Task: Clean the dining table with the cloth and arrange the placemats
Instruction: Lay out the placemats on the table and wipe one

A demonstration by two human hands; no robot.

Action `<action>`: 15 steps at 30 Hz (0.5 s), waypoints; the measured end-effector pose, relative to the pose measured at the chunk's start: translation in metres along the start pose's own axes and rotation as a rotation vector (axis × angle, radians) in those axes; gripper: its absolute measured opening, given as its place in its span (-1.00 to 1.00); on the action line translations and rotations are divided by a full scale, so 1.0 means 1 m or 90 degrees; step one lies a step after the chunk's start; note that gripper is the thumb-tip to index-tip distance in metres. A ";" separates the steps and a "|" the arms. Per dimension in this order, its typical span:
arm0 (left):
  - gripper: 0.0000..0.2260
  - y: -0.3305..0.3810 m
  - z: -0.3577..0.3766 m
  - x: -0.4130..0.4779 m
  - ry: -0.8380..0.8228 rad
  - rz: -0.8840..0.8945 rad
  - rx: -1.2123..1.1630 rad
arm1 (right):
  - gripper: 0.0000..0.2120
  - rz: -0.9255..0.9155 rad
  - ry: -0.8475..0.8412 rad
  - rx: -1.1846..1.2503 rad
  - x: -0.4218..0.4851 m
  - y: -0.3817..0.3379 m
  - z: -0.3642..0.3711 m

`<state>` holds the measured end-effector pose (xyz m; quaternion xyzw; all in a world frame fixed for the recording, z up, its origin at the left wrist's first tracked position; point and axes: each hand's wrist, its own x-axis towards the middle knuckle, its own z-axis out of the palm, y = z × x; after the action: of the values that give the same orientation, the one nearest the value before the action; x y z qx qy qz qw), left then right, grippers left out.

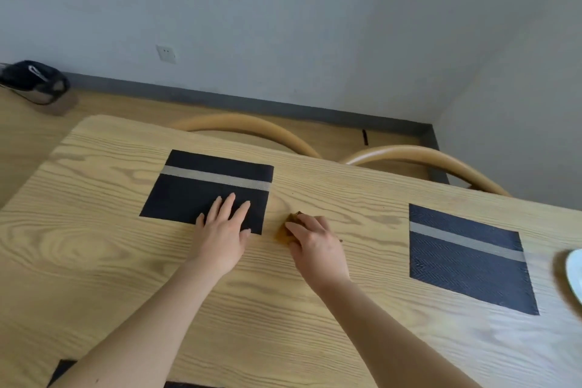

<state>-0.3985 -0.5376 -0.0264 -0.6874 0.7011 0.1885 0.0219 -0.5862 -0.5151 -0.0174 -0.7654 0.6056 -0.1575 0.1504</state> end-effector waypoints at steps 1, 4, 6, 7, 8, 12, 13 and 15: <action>-0.49 -0.006 0.002 0.002 0.002 0.003 0.004 | -0.72 -0.017 -0.003 -0.015 0.001 0.001 0.005; -0.50 -0.020 0.001 0.006 0.024 0.014 -0.004 | -0.72 -0.060 -0.015 -0.075 0.030 -0.001 0.013; -0.51 -0.028 0.000 0.009 0.029 0.020 -0.012 | -0.72 -0.038 -0.004 -0.094 0.061 -0.001 0.016; -0.51 -0.030 -0.001 0.009 0.029 0.022 -0.015 | -0.72 -0.010 0.001 -0.087 0.073 -0.002 0.015; -0.51 -0.033 -0.001 0.009 0.028 0.021 -0.015 | -0.72 0.021 0.001 -0.077 0.084 -0.004 0.015; -0.52 -0.034 0.000 0.009 0.050 0.021 -0.007 | -0.72 0.031 -0.003 -0.060 0.083 -0.010 0.020; -0.52 -0.033 0.001 0.009 0.060 0.019 -0.007 | -0.72 0.005 0.003 -0.061 0.074 -0.012 0.021; -0.52 -0.028 0.004 0.009 0.073 0.014 -0.003 | -0.70 -0.058 0.012 -0.057 0.054 -0.013 0.024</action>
<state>-0.3722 -0.5447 -0.0391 -0.6893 0.7082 0.1507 -0.0223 -0.5528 -0.5634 -0.0302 -0.7965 0.5780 -0.1443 0.1032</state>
